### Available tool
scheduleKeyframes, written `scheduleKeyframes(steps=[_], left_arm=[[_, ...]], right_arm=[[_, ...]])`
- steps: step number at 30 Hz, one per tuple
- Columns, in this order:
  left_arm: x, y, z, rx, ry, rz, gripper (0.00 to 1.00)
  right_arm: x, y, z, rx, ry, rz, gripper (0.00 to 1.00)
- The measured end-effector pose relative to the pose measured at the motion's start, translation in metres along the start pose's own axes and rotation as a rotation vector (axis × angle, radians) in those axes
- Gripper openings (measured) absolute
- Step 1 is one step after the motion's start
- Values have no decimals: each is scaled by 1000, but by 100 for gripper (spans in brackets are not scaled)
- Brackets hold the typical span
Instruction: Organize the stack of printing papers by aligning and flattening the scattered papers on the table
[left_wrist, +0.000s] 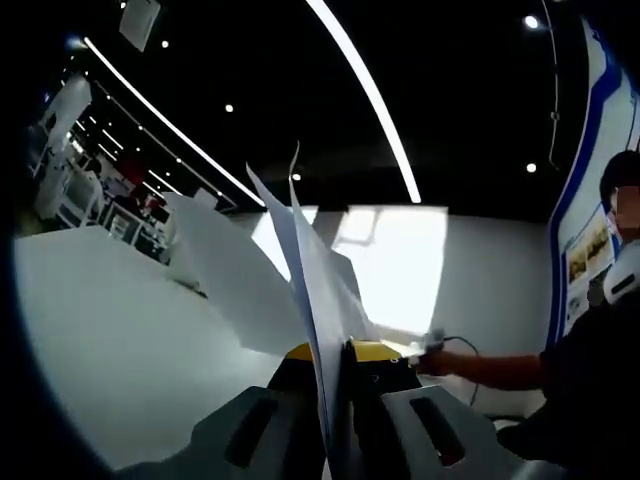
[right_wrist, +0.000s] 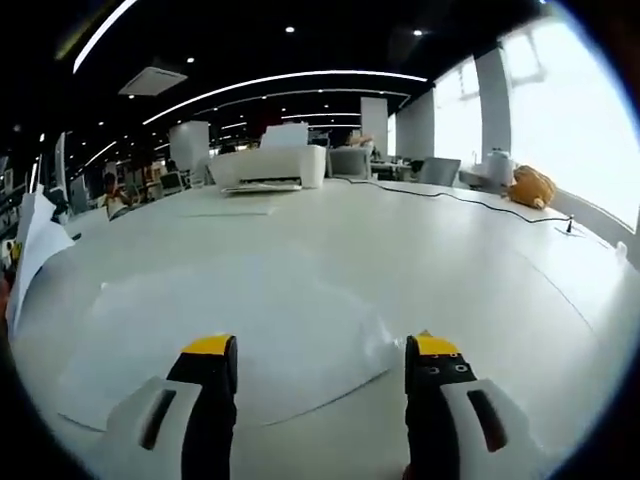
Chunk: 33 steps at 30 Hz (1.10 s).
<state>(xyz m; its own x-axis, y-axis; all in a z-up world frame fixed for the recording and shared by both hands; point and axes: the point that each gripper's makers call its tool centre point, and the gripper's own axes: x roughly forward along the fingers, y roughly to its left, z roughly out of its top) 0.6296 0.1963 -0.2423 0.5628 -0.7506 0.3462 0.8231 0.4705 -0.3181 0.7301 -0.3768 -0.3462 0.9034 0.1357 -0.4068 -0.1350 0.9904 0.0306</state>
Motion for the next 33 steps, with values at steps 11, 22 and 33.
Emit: scheduleKeyframes(steps=[11,22,33], left_arm=[[0,0,0,1,-1,0,7],[0,0,1,1,-3,-2,7],[0,0,1,3,-6,-3,7]], right_arm=[[1,1,-5,-18,14,-13,61],[8,1,-3,-14,4,-16,59],[6,8,-2,-9,-13,-9,34]])
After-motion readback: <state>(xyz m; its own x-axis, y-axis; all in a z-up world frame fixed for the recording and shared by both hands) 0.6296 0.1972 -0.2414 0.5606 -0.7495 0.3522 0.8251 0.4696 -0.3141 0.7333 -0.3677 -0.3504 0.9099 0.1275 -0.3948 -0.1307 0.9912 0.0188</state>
